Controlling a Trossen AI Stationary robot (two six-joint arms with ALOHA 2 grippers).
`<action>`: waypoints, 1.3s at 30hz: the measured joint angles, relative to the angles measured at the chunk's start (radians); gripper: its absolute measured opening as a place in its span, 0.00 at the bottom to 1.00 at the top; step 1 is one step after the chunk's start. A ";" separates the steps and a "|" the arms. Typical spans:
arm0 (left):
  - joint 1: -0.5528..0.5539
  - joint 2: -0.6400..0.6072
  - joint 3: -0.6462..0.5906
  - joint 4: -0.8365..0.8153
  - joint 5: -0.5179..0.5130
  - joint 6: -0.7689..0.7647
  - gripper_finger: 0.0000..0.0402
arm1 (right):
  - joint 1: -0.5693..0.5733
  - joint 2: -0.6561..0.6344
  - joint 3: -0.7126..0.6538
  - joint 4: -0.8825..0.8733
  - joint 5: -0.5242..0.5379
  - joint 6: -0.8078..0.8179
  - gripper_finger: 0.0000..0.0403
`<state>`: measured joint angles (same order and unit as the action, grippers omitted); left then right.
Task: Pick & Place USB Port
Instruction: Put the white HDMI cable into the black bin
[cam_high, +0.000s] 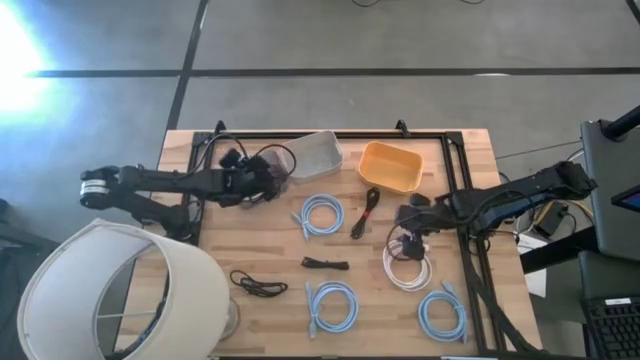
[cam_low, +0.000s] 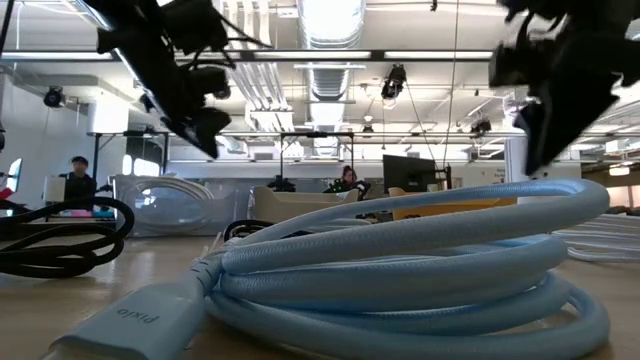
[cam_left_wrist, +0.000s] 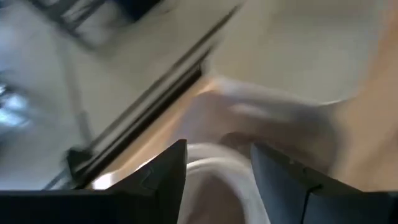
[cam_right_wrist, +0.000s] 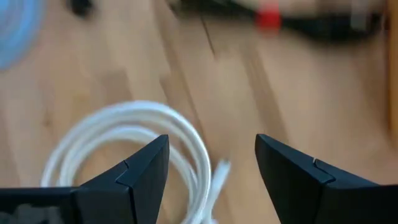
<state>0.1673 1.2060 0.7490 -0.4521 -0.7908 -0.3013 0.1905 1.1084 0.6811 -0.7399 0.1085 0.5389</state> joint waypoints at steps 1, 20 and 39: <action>-0.006 0.000 0.000 0.041 0.027 0.026 0.46 | 0.000 0.022 0.000 -0.021 -0.021 0.059 0.58; -0.037 0.000 -0.001 0.329 0.234 0.191 0.45 | 0.074 0.335 0.050 -0.133 -0.097 0.327 0.57; -0.039 0.006 -0.002 0.343 0.390 0.097 0.45 | 0.070 0.395 0.093 -0.089 0.042 0.150 0.16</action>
<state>0.1287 1.2120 0.7475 -0.1092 -0.4004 -0.2042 0.2603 1.5036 0.7737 -0.8291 0.1500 0.6892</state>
